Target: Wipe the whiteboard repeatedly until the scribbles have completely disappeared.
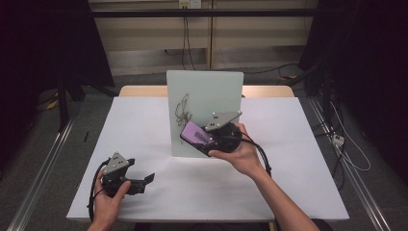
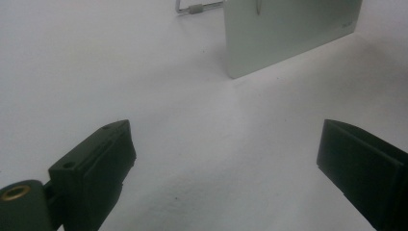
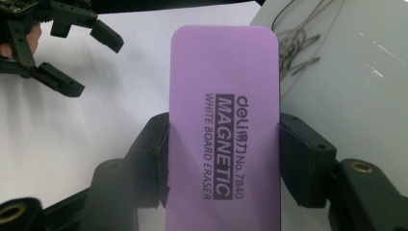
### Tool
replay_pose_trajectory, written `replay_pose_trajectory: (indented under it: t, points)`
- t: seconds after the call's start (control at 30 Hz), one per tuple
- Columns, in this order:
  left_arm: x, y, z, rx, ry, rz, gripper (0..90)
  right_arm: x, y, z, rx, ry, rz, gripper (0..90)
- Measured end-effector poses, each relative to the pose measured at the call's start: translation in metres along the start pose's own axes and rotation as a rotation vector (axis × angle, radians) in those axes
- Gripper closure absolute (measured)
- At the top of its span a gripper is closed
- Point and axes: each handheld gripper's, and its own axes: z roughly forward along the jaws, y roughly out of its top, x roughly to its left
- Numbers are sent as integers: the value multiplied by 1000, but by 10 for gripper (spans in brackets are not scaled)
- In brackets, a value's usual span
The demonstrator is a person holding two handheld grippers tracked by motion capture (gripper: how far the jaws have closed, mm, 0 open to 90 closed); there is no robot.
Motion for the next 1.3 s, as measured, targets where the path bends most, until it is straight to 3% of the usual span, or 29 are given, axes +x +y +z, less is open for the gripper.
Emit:
replay_pose_trajectory:
  t: [0.53, 0.77, 0.9, 1.3]
  points:
    - [3, 0, 1, 0, -3, -6, 57, -17, 35, -1, -16, -47, -25, 413]
    - [2, 0, 0, 3, -8, -5, 57, -23, 49, 2, 5, -75, -44, 413]
    - [1, -1, -2, 2, -10, -2, 57, -27, 54, 1, -23, -103, -32, 413]
    - [0, -1, -1, 2, -23, -3, 57, -40, 68, 0, -38, -168, -16, 413]
